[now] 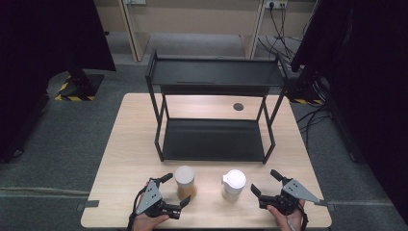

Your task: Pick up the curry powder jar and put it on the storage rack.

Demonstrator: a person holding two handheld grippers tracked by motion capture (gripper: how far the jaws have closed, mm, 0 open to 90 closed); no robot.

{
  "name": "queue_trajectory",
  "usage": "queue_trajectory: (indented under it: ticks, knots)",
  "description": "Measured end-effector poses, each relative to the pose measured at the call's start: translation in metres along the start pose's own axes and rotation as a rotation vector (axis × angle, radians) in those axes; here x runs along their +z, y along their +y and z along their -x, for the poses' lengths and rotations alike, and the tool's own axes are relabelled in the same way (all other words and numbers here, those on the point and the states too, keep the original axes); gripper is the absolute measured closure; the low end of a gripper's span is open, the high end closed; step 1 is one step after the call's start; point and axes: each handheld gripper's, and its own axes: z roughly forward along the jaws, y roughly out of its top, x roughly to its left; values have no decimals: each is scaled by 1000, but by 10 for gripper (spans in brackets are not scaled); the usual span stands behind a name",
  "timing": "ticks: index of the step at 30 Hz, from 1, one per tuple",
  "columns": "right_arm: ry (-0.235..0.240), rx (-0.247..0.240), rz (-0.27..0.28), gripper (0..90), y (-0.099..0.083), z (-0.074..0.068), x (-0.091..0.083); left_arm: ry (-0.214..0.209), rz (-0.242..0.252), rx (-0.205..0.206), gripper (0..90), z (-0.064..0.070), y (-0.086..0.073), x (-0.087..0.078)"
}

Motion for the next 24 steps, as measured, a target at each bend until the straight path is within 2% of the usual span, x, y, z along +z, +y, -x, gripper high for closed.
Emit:
queue_trajectory:
  ticks: [24]
  knots:
    - [6,31,12,10,-4,2,-1,0,0,-14,3,1,1,0]
